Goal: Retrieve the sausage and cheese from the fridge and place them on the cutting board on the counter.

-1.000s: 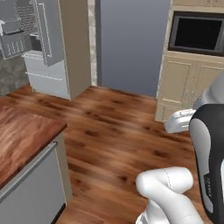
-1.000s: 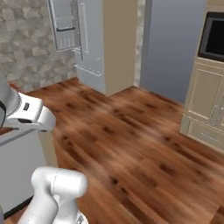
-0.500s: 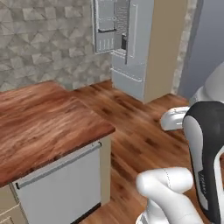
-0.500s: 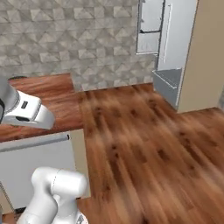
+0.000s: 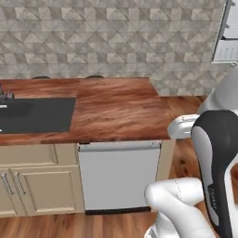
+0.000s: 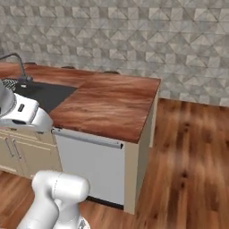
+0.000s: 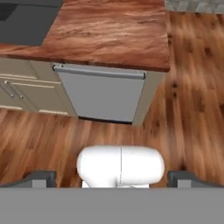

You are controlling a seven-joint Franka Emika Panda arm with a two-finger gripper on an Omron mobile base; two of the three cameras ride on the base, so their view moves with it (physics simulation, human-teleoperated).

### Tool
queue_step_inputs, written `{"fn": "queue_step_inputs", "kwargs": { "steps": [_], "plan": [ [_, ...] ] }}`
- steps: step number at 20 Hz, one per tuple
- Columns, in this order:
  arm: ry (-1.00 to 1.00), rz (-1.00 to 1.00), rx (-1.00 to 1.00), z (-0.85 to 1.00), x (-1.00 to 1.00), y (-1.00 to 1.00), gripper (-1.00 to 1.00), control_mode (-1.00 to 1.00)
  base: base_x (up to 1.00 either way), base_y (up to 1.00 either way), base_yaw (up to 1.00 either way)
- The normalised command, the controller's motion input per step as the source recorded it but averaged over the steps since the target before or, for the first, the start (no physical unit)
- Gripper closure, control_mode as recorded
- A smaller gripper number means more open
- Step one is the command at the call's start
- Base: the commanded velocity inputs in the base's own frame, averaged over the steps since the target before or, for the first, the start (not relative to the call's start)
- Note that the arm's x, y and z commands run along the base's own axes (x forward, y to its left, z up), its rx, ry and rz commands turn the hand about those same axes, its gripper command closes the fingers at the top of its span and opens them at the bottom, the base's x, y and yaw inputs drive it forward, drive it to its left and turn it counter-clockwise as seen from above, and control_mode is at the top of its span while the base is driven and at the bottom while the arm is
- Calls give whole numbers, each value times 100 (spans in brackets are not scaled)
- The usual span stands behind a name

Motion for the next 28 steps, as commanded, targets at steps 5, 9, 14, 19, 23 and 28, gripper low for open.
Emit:
{"fn": "queue_step_inputs", "kwargs": {
  "steps": [5, 9, 14, 19, 23, 28],
  "plan": [
    [0, 0, 0, 0, 0, 0, -100, 100, -97, -100, 16],
    [0, 0, 0, 0, 0, 0, -100, 100, -95, -100, 0],
    [0, 0, 0, 0, 0, 0, -100, 100, 13, -100, 0],
    [0, 0, 0, 0, 0, 0, -100, 100, 98, -100, -3],
    [0, 0, 0, 0, 0, 0, -100, 100, 100, -100, 0],
    [0, 0, 0, 0, 0, 0, -100, 100, 100, -100, 0]
  ]
}}
